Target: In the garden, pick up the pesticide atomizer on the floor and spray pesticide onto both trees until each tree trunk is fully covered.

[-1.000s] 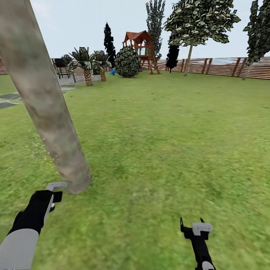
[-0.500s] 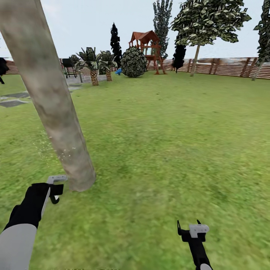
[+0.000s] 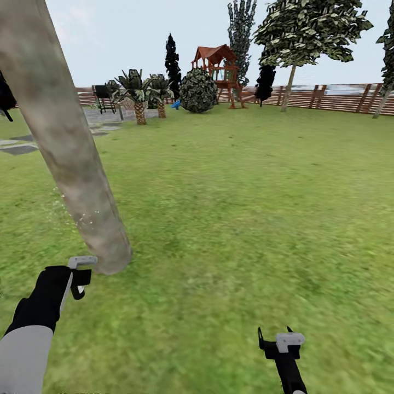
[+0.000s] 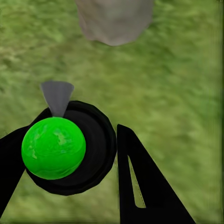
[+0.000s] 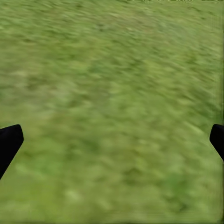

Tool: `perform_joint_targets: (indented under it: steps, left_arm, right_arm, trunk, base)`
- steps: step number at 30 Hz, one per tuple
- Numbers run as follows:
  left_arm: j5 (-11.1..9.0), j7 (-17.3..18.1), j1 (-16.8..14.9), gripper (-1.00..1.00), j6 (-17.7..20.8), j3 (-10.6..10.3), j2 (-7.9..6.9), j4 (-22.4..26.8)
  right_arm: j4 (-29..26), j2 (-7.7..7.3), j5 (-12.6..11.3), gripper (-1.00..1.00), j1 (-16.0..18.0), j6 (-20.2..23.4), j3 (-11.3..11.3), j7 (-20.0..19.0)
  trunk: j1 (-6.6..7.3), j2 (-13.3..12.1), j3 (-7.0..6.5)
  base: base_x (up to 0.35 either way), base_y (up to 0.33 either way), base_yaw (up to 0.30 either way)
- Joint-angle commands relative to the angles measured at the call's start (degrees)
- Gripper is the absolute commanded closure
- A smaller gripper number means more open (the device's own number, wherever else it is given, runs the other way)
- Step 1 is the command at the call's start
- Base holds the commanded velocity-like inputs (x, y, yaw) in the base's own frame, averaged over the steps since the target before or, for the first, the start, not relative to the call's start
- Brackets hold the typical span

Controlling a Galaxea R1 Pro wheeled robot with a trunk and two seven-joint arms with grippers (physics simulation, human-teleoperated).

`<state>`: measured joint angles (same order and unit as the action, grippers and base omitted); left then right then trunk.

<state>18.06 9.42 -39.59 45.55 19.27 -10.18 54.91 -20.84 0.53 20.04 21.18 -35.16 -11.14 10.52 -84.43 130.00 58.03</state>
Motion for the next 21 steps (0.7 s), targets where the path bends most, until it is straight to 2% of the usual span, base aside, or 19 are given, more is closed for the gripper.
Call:
perform_joint_targets:
  steps: [1,4,9,12,15,16,17,18,21]
  left_arm:
    - [0.0,-0.1,-0.2,1.0,0.3,0.0,0.03,0.2]
    - [0.0,-0.2,-0.7,1.0,2.3,0.0,0.13,0.8]
    - [0.0,-0.3,-1.9,1.0,5.1,-0.2,0.35,6.2]
    - [0.0,-0.2,-7.5,1.0,9.7,-0.2,0.2,6.4]
    - [0.0,0.0,-11.1,1.0,11.6,-0.3,0.14,6.3]
    - [0.0,0.1,-12.5,1.0,12.0,-1.3,0.05,6.3]
    - [-0.1,0.2,-13.3,1.0,12.2,-3.2,0.01,6.2]
    - [-0.1,0.2,-13.5,1.0,12.2,-4.7,0.0,6.1]
    - [0.0,0.3,-13.0,1.0,12.2,-7.7,-0.02,6.6]
  right_arm:
    - [0.0,0.0,0.0,-1.0,0.0,0.0,0.0,0.0]
    - [0.0,-0.05,0.0,-1.0,0.0,0.0,0.0,0.0]
    - [-0.1,-0.09,0.0,-1.0,0.0,0.0,0.0,0.0]
    - [-0.1,-0.14,0.0,-1.0,0.0,0.0,0.0,0.0]
    - [-0.1,-0.17,0.0,-1.0,0.0,-0.1,0.0,0.0]
    - [-0.1,-0.17,0.0,-1.0,0.0,-0.1,0.0,0.0]
    - [-0.1,-0.17,0.0,-1.0,0.0,-0.1,0.0,0.0]
    - [-0.1,-0.18,0.0,-1.0,0.0,-0.1,0.0,0.0]
    - [-0.1,-0.1,0.0,-1.0,0.0,-0.1,0.0,0.0]
  trunk:
    - [0.0,0.0,0.0]
    - [0.0,0.0,0.0]
    - [0.0,0.0,0.0]
    - [0.0,0.0,0.0]
    - [0.0,0.0,0.0]
    - [0.0,0.0,0.0]
    - [0.0,0.0,0.0]
    - [0.0,0.0,0.0]
    - [0.0,0.0,0.0]
  base:
    - [0.113,-0.257,0.199]
    - [0.188,-0.158,0.254]
    - [0.034,-0.016,0.275]
    - [0.002,-0.001,0.276]
    - [0.0,0.0,0.268]
    - [0.0,0.0,0.214]
    - [0.0,0.0,0.097]
    - [0.0,0.0,0.049]
    - [0.0,0.0,0.017]
